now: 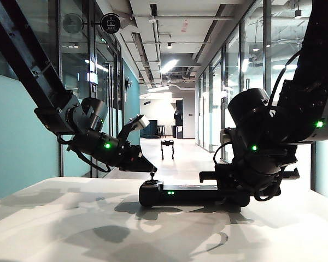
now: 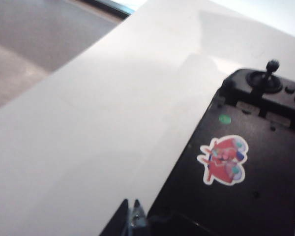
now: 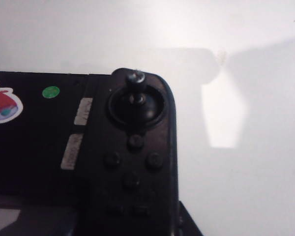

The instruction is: Push the left joystick on the remote control sitting on the white table backward to make the robot dog back up in a straight line until it returns close to you.

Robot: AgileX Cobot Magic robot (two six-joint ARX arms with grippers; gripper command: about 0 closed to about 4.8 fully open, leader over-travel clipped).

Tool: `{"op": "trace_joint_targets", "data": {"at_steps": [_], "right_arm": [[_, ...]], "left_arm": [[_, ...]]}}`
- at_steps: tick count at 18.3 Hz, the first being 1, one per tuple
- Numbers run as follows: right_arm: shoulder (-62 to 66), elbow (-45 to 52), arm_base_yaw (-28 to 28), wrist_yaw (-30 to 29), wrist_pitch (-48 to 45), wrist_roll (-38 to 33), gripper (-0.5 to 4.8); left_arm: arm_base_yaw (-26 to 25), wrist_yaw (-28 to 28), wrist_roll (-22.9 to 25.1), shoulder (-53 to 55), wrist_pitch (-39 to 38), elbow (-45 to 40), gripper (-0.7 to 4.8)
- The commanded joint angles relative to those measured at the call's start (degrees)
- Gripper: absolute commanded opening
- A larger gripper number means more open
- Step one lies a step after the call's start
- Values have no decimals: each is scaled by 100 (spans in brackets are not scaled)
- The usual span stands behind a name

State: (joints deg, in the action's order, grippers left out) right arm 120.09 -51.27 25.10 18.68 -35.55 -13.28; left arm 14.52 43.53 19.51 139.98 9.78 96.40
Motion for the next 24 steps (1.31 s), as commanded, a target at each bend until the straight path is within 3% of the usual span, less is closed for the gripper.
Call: {"op": "trace_joint_targets", "data": {"at_steps": [1, 24], "right_arm": [[-31, -28, -2, 70, -157, -39, 170], [-31, -28, -2, 221, -157, -44, 170]], "left_arm": [[50, 44, 11, 4, 15, 28, -6], [98, 586, 675, 13, -562, 28, -5]]}}
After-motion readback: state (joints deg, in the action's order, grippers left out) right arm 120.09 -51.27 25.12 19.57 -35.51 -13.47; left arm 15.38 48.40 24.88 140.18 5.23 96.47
